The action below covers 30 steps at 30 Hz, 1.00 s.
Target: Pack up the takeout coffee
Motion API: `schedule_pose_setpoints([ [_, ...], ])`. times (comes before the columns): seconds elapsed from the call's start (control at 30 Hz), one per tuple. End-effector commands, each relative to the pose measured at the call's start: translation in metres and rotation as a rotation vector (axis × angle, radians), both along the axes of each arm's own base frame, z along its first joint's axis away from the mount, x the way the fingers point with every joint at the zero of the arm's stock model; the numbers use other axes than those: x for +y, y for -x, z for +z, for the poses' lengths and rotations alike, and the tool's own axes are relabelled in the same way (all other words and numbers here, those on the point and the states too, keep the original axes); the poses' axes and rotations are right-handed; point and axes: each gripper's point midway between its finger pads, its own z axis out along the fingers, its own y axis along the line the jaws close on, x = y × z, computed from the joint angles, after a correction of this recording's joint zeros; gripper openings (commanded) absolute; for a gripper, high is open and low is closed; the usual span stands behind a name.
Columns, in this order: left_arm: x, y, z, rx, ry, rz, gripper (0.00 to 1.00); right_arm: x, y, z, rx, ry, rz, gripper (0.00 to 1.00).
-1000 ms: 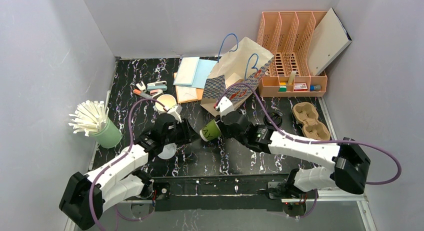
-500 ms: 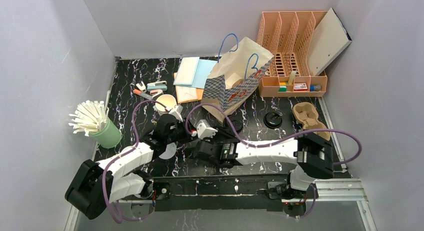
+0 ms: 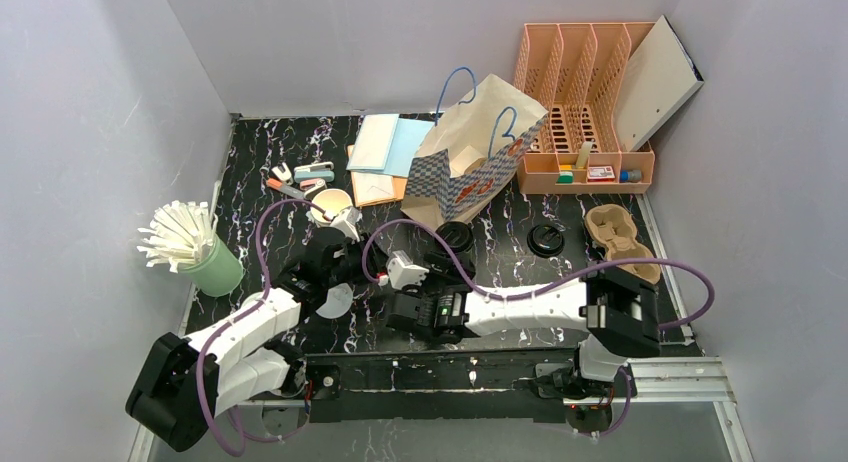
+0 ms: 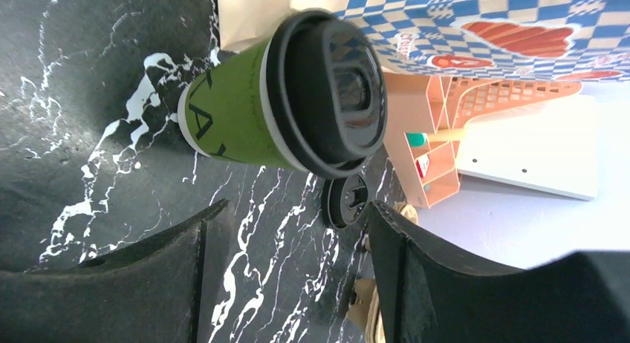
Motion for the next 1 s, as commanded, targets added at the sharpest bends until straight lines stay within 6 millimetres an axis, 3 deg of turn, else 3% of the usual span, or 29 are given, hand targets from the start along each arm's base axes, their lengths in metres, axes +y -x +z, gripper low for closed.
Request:
schedule_pose_setpoints([
  [0.0, 0.0, -0.003, 0.007, -0.014, -0.007, -0.011, 0.36, 0.018, 0.001, 0.032, 0.018, -0.16, 0.044, 0.79],
  [0.17, -0.004, -0.007, 0.016, -0.032, -0.002, -0.023, 0.36, 0.034, 0.009, 0.061, 0.109, -0.366, 0.112, 0.93],
  [0.3, -0.014, -0.01, 0.028, -0.07, 0.028, -0.074, 0.39, 0.034, 0.003, 0.09, 0.265, -0.651, 0.126, 0.91],
  [0.43, -0.024, -0.015, 0.047, -0.13, 0.061, -0.113, 0.49, 0.013, -0.014, 0.108, 0.356, -0.862, 0.065, 0.84],
  [0.57, -0.033, -0.023, 0.065, -0.188, 0.06, -0.119, 0.51, -0.011, -0.028, 0.1, 0.432, -0.937, -0.057, 0.81],
  [0.73, -0.055, -0.031, 0.075, -0.22, 0.072, -0.135, 0.45, -0.019, -0.034, 0.082, 0.541, -0.99, -0.136, 0.89],
  [0.87, -0.066, -0.039, 0.077, -0.238, 0.081, -0.13, 0.43, -0.025, -0.041, 0.079, 0.583, -1.101, -0.171, 0.75],
  [0.97, -0.072, -0.047, 0.078, -0.252, 0.064, -0.135, 0.41, -0.025, -0.045, 0.077, 0.618, -1.188, -0.185, 0.7],
])
